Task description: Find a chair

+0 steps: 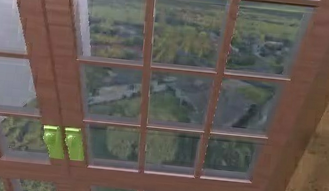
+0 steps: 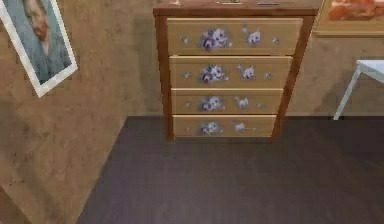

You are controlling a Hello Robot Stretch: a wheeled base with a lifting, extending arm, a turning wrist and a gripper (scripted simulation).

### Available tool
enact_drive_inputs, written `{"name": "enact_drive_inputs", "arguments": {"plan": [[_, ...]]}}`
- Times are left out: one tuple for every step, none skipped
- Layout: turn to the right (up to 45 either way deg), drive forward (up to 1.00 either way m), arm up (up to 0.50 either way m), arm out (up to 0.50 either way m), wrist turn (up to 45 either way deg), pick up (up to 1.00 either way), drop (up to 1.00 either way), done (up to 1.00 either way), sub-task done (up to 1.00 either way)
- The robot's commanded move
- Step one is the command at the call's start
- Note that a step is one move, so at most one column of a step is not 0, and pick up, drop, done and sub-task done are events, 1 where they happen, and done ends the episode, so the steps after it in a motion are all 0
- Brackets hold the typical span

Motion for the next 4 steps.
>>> {"name": "enact_drive_inputs", "arguments": {"plan": [[-45.0, 0.0, 0.0, 0.0, 0.0, 0.0, 0.0, 0.0, 0.0], [-45.0, 0.0, 0.0, 0.0, 0.0, 0.0, 0.0, 0.0, 0.0], [-45.0, 0.0, 0.0, 0.0, 0.0, 0.0, 0.0, 0.0, 0.0], [-36.0, 0.0, 0.0, 0.0, 0.0, 0.0, 0.0, 0.0, 0.0]]}}
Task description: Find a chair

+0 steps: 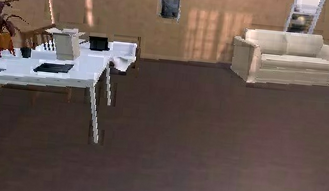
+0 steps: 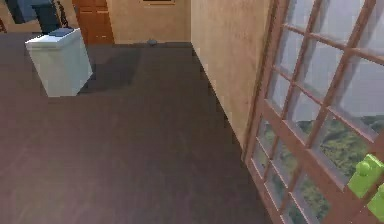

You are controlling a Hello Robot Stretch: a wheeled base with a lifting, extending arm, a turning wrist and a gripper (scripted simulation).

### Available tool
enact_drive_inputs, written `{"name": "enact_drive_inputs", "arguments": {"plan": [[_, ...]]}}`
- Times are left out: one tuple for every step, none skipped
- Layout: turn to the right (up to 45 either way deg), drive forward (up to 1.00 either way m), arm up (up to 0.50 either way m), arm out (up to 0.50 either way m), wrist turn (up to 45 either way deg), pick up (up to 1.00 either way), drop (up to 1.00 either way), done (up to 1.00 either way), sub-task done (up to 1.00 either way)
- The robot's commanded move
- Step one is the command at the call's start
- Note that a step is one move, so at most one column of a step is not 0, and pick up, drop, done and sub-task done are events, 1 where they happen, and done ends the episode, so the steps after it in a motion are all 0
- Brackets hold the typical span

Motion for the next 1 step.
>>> {"name": "enact_drive_inputs", "arguments": {"plan": [[0.0, 1.0, 0.0, 0.0, 0.0, 0.0, 0.0, 0.0, 0.0]]}}
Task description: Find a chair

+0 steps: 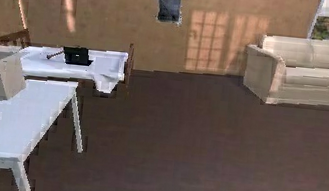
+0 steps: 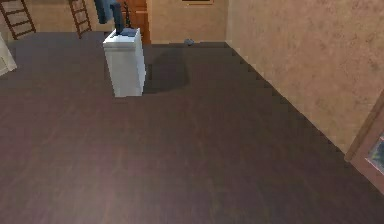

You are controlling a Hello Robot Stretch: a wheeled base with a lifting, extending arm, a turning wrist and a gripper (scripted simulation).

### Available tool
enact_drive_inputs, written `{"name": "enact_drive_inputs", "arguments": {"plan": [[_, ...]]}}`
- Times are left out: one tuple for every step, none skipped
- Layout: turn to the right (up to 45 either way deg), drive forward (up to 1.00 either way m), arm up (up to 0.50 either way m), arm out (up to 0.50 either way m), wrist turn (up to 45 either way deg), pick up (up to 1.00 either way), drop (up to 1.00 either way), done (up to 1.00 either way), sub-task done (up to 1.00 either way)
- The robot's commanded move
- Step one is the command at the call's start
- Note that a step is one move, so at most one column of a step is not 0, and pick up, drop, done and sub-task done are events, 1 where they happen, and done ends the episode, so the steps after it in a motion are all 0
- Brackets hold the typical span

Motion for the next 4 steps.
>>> {"name": "enact_drive_inputs", "arguments": {"plan": [[0.0, 0.5, 0.0, 0.0, 0.0, 0.0, 0.0, 0.0, 0.0], [-6.0, 0.0, 0.0, 0.0, 0.0, 0.0, 0.0, 0.0, 0.0], [0.0, 1.0, 0.0, 0.0, 0.0, 0.0, 0.0, 0.0, 0.0], [-6.0, 0.0, 0.0, 0.0, 0.0, 0.0, 0.0, 0.0, 0.0]]}}
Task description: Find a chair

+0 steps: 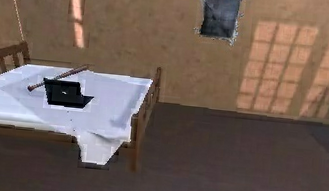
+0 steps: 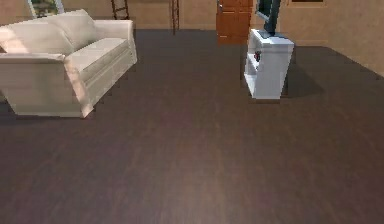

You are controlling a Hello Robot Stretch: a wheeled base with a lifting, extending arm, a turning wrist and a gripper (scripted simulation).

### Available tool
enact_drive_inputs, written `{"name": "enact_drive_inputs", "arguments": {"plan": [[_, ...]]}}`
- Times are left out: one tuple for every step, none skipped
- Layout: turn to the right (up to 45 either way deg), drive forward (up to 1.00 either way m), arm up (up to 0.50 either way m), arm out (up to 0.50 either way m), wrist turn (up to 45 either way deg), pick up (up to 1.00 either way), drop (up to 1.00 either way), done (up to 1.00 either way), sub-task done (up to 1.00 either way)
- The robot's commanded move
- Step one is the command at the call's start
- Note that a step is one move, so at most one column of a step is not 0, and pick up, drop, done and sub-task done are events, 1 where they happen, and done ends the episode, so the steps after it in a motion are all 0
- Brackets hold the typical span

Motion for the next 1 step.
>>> {"name": "enact_drive_inputs", "arguments": {"plan": [[0.0, 0.35, 0.0, 0.0, 0.0, 0.0, 0.0, 0.0, 0.0]]}}
